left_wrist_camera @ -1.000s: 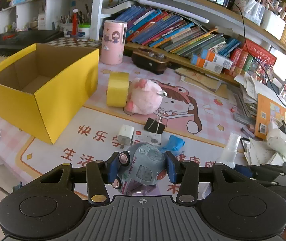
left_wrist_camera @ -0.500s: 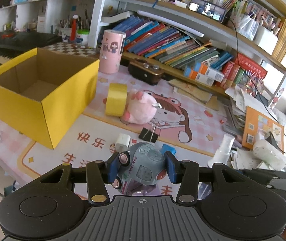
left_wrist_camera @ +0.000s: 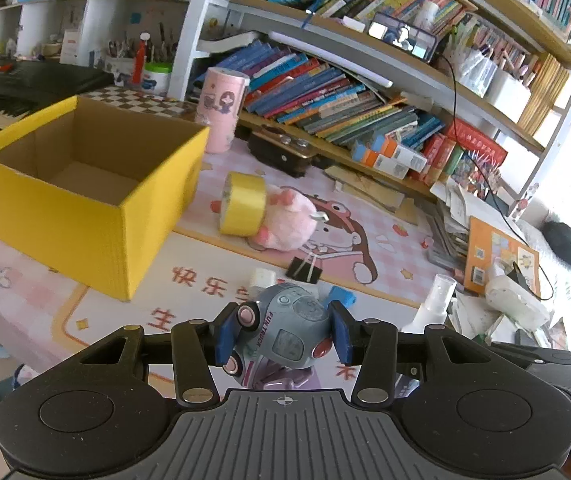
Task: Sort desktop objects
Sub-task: 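Carry the toy robot and spray bottle over the yellow box with both tools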
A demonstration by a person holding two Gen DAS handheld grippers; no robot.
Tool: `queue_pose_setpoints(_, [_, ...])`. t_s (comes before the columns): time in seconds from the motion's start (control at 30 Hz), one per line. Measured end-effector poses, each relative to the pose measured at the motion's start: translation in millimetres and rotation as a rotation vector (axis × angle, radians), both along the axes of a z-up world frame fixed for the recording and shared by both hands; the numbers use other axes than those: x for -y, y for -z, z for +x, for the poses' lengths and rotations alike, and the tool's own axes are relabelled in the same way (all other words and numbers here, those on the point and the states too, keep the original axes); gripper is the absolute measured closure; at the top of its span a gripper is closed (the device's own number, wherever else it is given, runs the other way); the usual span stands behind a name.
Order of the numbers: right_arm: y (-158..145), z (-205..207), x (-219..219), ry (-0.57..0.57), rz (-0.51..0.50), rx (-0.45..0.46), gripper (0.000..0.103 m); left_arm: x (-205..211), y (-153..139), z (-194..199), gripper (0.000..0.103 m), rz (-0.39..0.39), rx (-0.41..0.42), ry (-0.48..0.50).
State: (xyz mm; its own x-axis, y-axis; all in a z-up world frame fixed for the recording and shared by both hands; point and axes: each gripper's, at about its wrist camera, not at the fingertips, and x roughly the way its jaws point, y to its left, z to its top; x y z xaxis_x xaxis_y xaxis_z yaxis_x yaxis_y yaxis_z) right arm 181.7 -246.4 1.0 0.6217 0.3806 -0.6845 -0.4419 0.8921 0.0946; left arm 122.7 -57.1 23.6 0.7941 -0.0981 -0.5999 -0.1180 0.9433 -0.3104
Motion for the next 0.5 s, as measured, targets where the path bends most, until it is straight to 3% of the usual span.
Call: queue_pose_setpoints(0.5, [-3,-75,-84,-0.015,-0.047,0.005,0.073,-83,8,-71,0.057,-0.084,0.013,-0.016])
